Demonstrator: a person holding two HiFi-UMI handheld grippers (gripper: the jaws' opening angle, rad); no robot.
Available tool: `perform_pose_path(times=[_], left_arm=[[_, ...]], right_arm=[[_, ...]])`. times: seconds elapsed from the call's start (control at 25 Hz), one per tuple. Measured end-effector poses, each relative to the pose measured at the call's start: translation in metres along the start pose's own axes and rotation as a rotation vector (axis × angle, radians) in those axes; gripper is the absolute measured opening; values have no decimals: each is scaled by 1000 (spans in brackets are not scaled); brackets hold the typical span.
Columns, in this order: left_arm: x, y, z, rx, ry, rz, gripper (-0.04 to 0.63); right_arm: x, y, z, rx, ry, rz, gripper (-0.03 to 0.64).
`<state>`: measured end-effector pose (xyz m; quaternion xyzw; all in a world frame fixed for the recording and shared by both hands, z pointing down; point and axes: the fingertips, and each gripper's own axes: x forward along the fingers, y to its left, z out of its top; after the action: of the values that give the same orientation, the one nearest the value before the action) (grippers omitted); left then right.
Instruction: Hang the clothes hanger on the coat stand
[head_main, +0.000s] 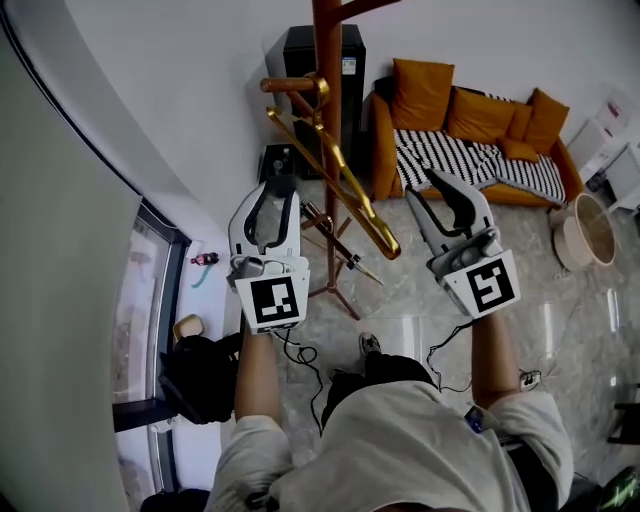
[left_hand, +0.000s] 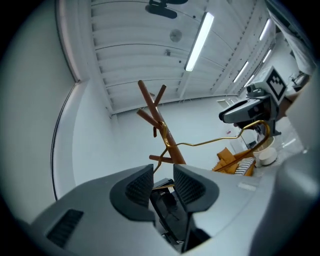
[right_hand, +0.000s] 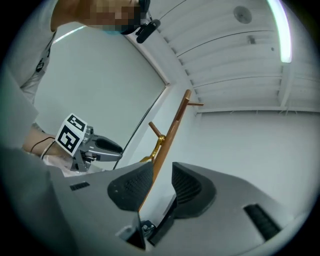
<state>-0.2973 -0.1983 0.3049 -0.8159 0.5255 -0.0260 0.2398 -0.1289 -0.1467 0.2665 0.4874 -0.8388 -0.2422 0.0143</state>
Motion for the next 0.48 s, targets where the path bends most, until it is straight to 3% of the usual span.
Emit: perform_pose_path(times=[0.08,0.2,0.36,0.48], left_arm=[[-7,-3,-1,-51,-21,12,84],[-18,-10,-8,-135,-27,43,21],[-42,-24,-33,-238,9,68,9],[-52,-43,-49,-271,51,61,9]], right_arm=[[-9,-8,-7,18,-4,-55,58],[-19,-11,-19,58,23,-99,18],[-30,3,-43,122,47,-112,5],[-40,11,-70,156,95,-118,5]])
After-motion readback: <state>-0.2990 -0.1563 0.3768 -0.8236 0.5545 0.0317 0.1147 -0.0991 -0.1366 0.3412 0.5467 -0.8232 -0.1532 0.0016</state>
